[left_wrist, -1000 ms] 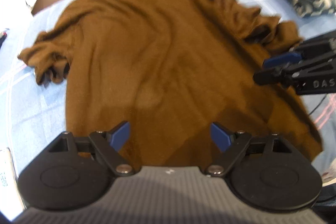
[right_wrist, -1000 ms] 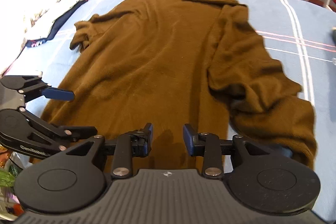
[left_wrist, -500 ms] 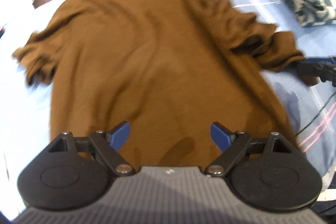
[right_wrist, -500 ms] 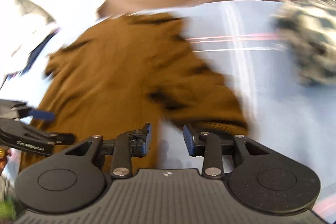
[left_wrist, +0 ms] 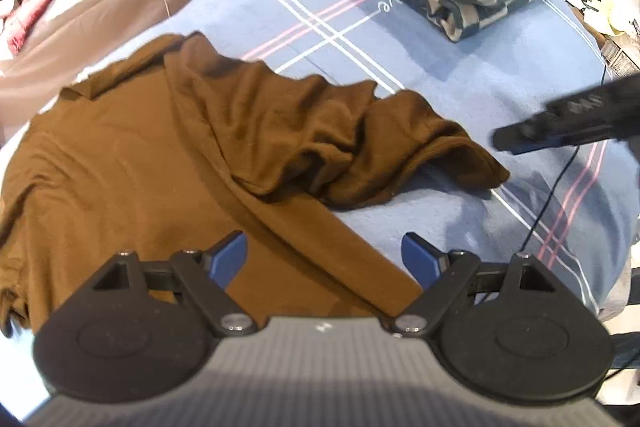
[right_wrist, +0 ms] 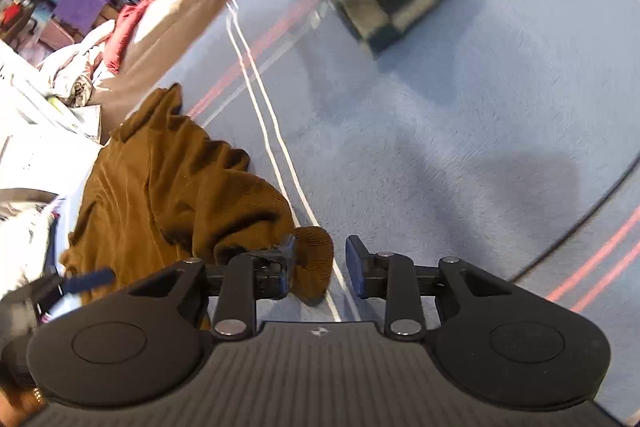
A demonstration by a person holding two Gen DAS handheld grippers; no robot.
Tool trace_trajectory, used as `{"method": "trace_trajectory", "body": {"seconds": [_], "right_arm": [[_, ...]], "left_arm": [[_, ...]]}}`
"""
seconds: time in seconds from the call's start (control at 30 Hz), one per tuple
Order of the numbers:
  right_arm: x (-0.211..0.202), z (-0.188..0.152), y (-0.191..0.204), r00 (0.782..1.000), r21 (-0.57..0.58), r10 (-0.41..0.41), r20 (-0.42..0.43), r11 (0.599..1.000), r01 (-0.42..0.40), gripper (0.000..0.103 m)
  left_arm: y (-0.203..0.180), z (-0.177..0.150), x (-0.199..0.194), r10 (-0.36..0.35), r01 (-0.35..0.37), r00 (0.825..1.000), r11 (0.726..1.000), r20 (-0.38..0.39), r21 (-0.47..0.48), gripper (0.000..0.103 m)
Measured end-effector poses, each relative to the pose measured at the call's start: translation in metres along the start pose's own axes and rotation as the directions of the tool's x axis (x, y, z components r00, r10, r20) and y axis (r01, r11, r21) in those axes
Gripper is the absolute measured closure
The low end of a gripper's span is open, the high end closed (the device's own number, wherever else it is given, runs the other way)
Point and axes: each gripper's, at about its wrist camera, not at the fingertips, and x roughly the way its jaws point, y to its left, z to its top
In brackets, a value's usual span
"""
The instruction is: Fold small clothes
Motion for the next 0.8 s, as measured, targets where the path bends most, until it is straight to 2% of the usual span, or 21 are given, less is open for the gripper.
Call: {"method": "trace_trajectory", "body": {"seconds": [0.13,0.23,0.27,0.33,0.37,0.43,0.53,0.63,0.7,0.8], "right_arm": [[0.032,-0.001,0.0,0.993,0.06,0.029,-0.115,0.998,-0.022,0.054],[0.037,-0.007,0.013,0.992,0.008,0.019,-0.127,1.0,-0.018,0.055],[0.039,-0.009,0.019,0.992,-0.009,0.011,-0.125,1.0,-0.012,0.058],[0.042,-0.011,0.025,0.992,-0.015,0.016,-0.125,1.0,-0.018,0.091],[0.045,-0.01,0.026,0.992,-0.01,0.011,-0.124,1.0,-0.012,0.092],[0.044,-0.009,0.026,0.994,-0.005,0.004,-0.105,1.0,-0.004,0.094],[0.021,0.0,0.022,0.997,-0.048,-0.068,-0.024,0.997,0.066,0.094],[-0.014,0.013,0.03,0.989,-0.169,-0.129,0.065,0.976,0.139,0.094],[-0.034,0.02,0.04,0.988,-0.24,-0.12,0.097,0.961,0.14,0.094],[-0.05,0.029,0.056,0.991,-0.272,-0.083,0.105,0.956,0.109,0.094]], "left_arm": [[-0.004,-0.006,-0.002,0.02,-0.019,1.0,0.999,-0.022,0.026,0.018],[-0.002,-0.008,0.0,0.03,-0.03,0.999,0.999,-0.037,0.014,0.018],[0.0,-0.009,-0.001,0.032,-0.032,0.999,0.999,-0.04,0.003,0.018],[0.002,-0.011,-0.002,0.036,-0.036,0.998,0.999,-0.043,-0.015,0.018],[0.003,-0.012,-0.003,0.037,-0.037,0.998,0.999,-0.043,-0.019,0.018],[0.003,-0.014,-0.005,0.034,-0.035,0.998,0.999,-0.045,-0.022,0.018],[0.003,-0.012,-0.008,0.01,-0.011,1.0,1.0,-0.024,-0.019,0.018],[0.001,-0.008,-0.012,-0.007,0.006,1.0,1.0,-0.004,-0.02,0.018],[0.004,-0.008,-0.013,-0.021,0.021,1.0,0.998,0.004,-0.052,0.018],[0.012,-0.01,-0.013,-0.021,0.021,1.0,0.996,0.0,-0.084,0.018]]}}
